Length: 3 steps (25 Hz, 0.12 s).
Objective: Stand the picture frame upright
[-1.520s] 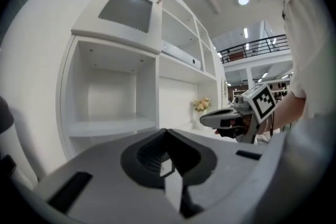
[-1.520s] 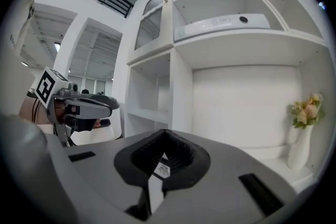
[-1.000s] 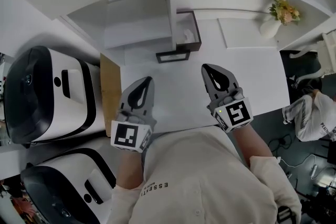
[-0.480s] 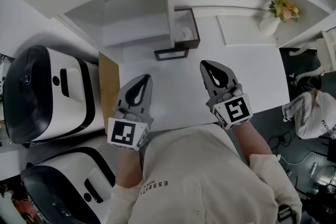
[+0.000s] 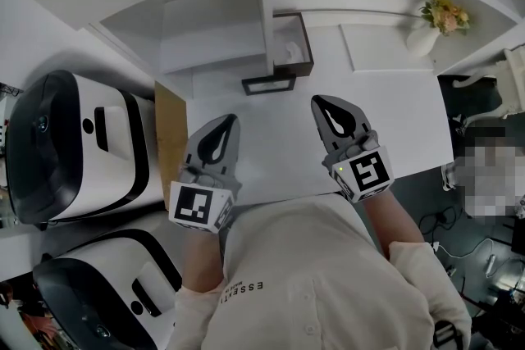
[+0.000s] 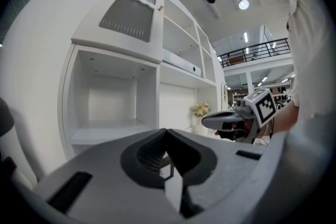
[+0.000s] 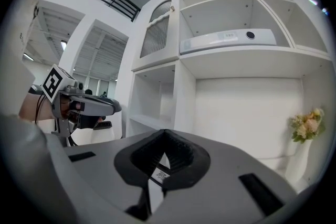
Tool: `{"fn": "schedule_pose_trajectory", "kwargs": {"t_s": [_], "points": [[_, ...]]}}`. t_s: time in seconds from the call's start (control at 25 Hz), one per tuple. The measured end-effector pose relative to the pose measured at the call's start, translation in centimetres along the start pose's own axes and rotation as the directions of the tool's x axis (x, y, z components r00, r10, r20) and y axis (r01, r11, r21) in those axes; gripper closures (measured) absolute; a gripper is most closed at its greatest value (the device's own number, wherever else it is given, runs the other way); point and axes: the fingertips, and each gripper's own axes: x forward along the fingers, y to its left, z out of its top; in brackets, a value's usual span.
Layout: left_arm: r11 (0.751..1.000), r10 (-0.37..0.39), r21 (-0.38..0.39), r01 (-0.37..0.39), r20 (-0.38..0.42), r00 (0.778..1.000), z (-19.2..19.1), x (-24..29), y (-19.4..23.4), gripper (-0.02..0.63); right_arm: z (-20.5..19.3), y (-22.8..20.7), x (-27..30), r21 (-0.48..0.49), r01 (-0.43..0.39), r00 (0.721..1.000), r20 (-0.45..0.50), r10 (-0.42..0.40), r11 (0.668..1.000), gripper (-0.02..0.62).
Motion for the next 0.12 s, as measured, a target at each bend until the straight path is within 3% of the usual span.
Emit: {"fn": "schedule_pose_trajectory", "kwargs": {"t_s": [0.12], "points": [[1.0, -0.005, 0.001, 0.005, -0.001, 1.0, -0.05, 0.2, 0.04, 0.606, 0.0, -0.17, 0.17, -0.007, 0.001, 1.0, 0.0, -0.001, 1.0, 0.581]]}}
